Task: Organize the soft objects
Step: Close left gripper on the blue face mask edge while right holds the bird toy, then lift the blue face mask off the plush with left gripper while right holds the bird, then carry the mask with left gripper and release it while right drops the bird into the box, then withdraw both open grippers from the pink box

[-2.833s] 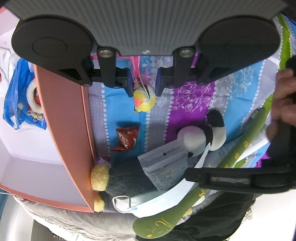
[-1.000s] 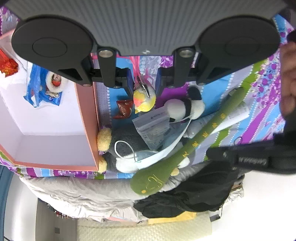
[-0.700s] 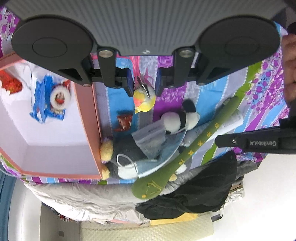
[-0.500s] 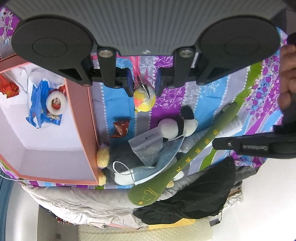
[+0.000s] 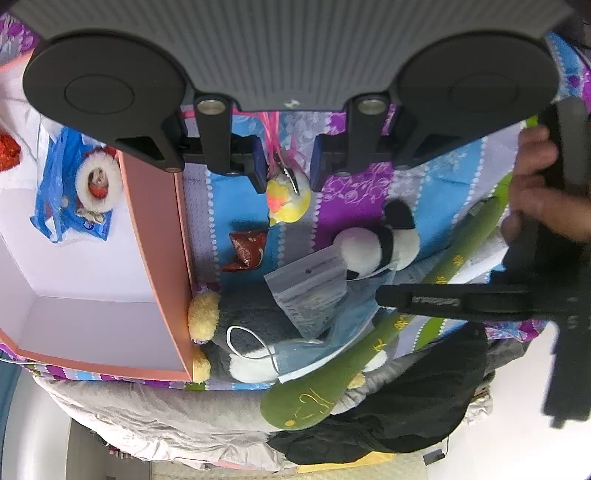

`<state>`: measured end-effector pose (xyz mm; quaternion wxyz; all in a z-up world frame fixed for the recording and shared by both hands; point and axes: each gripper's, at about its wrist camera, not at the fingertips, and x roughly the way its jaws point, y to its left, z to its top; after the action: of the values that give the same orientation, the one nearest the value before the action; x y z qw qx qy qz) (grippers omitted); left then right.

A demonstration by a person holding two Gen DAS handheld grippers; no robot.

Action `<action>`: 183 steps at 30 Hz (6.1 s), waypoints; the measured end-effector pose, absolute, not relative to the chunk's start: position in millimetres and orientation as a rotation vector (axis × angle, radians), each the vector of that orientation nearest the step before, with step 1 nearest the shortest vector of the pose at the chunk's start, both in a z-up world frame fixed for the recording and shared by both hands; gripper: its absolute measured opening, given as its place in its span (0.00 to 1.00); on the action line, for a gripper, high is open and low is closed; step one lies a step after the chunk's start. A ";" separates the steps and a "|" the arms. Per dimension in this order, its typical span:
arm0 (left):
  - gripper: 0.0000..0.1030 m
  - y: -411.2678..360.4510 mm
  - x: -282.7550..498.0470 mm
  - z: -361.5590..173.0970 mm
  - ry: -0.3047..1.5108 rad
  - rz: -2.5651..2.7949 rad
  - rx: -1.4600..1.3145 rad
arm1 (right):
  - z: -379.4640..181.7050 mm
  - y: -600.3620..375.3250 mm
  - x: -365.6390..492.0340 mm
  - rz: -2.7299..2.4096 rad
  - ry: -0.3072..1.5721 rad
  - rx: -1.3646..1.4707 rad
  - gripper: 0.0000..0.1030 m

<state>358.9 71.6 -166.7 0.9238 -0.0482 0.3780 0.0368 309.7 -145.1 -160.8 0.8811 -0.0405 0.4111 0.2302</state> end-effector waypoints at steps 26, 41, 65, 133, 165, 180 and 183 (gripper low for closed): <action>0.01 83.4 313.6 -90.0 0.611 0.087 -0.179 | -122.3 -142.6 293.0 0.496 0.763 -0.059 0.27; 0.01 68.1 197.5 -87.0 0.639 0.097 -0.340 | -121.1 -161.9 231.6 0.495 0.775 -0.057 0.27; 0.01 46.1 120.5 -164.8 0.869 0.115 -0.462 | -154.8 -169.0 203.2 0.516 0.874 -0.078 0.27; 0.38 -169.5 410.6 -134.1 1.087 -0.269 -0.254 | -114.0 -374.0 375.2 0.220 0.961 0.091 0.42; 0.38 -23.5 168.0 -8.8 0.659 -0.003 -0.247 | -14.5 -257.9 201.2 0.496 0.563 0.046 0.42; 0.40 -6.2 102.5 -54.8 0.745 0.083 -0.306 | -54.2 -232.1 161.0 0.527 0.662 0.025 0.42; 0.44 -2.0 100.0 -69.2 0.788 0.105 -0.321 | -65.7 -224.4 157.7 0.533 0.696 0.005 0.42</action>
<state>100.0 -2.0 -69.2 0.9096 -0.1558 0.3818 0.0508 157.7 -224.4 -65.7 0.9053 0.0026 0.3372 0.2582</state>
